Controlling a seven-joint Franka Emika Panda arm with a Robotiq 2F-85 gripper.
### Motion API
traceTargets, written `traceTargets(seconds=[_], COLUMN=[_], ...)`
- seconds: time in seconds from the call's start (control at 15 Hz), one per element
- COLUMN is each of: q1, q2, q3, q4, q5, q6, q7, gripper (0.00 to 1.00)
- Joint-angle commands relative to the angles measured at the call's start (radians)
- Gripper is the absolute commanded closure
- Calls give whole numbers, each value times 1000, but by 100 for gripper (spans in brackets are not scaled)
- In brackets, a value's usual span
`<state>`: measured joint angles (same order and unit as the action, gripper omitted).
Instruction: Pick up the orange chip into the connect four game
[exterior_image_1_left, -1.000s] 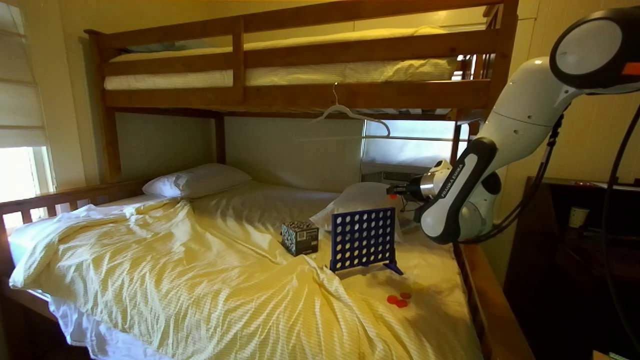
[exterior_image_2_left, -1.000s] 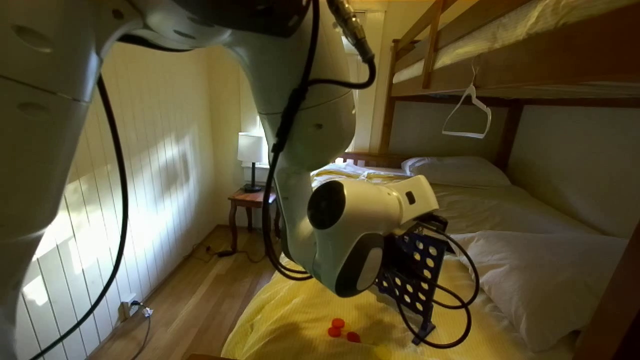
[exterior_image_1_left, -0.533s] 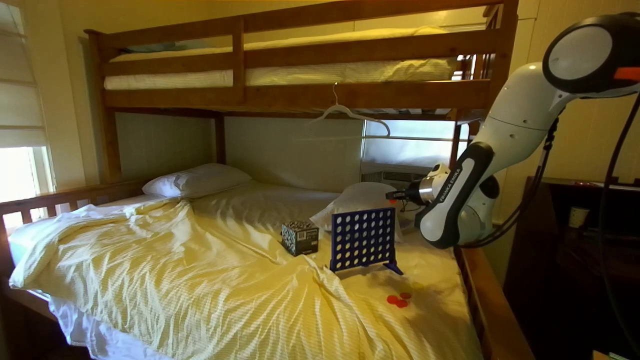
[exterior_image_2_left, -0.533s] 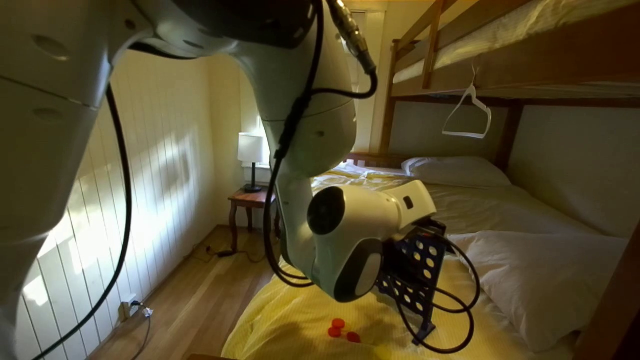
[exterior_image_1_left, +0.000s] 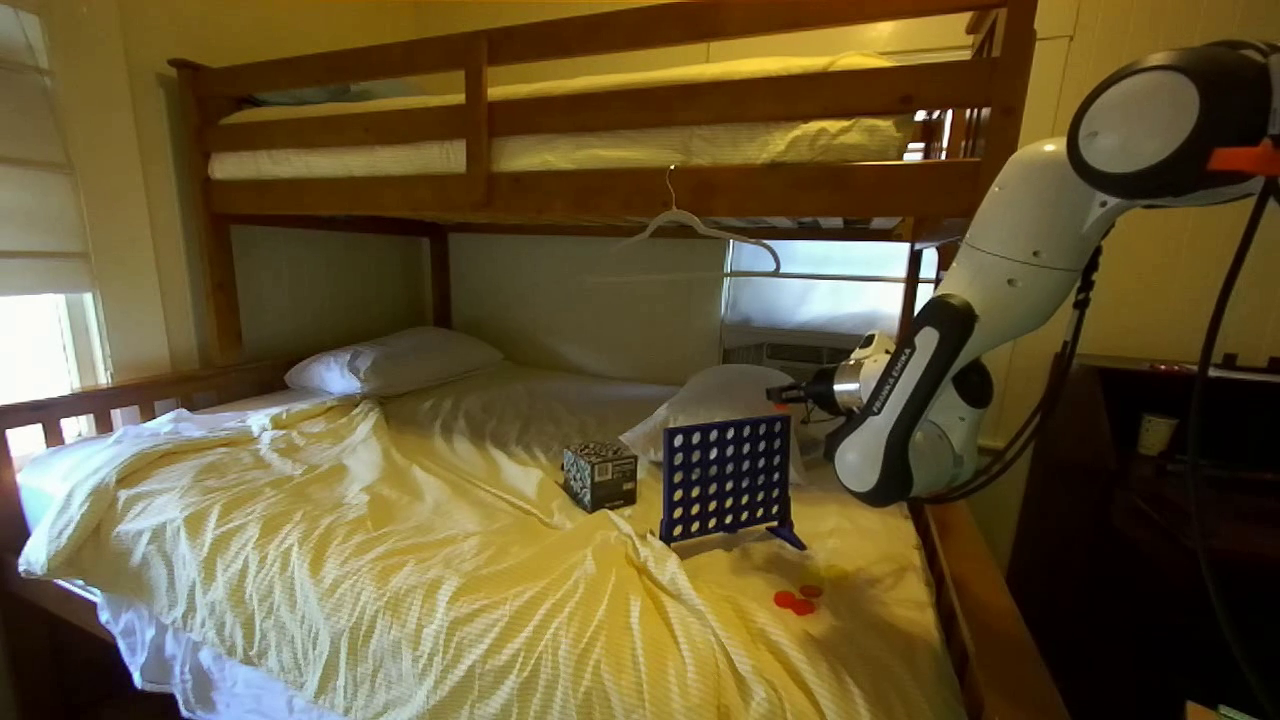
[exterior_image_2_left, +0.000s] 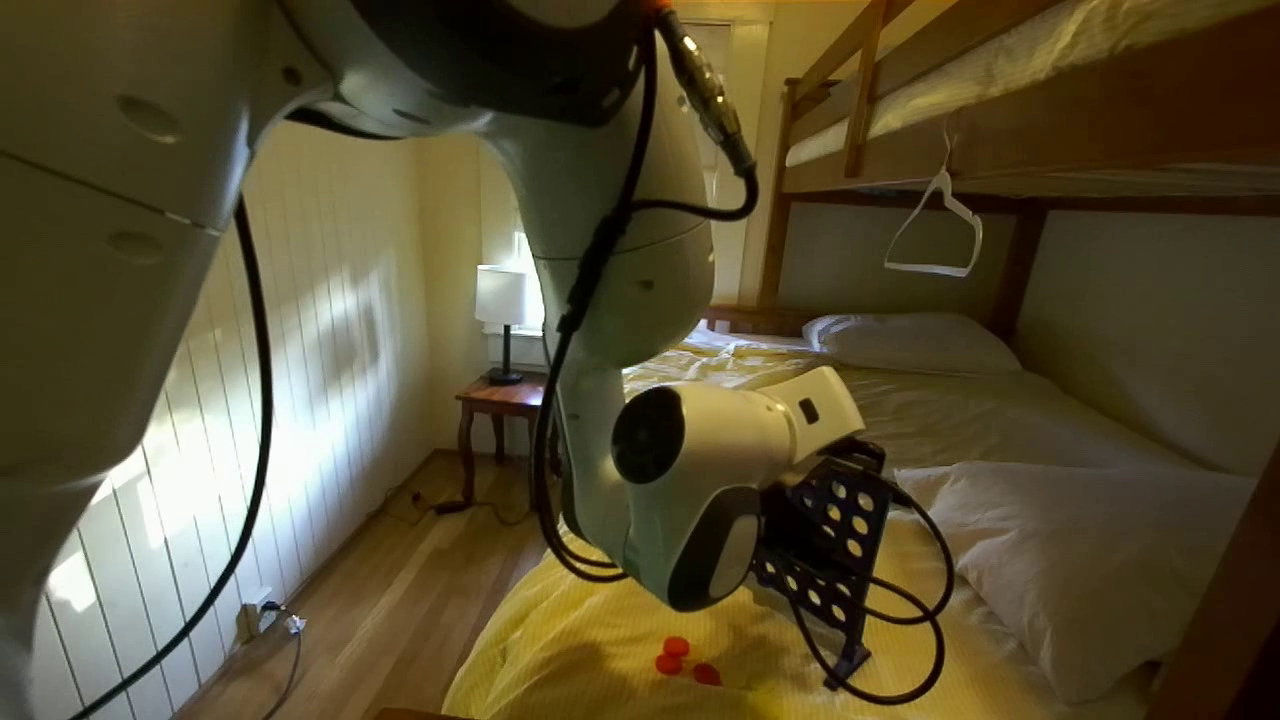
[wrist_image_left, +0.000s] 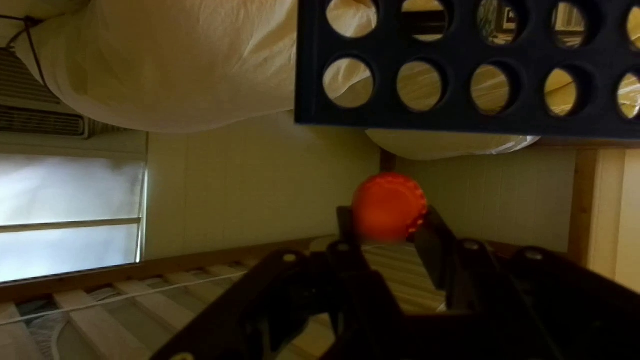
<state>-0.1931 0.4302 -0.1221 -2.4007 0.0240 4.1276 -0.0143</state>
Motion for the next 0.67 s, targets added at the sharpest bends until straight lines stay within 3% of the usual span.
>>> traceTargets(seconds=[0.0, 0.6], q1=[18, 25], q2=[41, 83], q3=[-10, -11], q4=[38, 86], q5=[16, 34], q6=[39, 55], q7=[-17, -27], gripper=[91, 91])
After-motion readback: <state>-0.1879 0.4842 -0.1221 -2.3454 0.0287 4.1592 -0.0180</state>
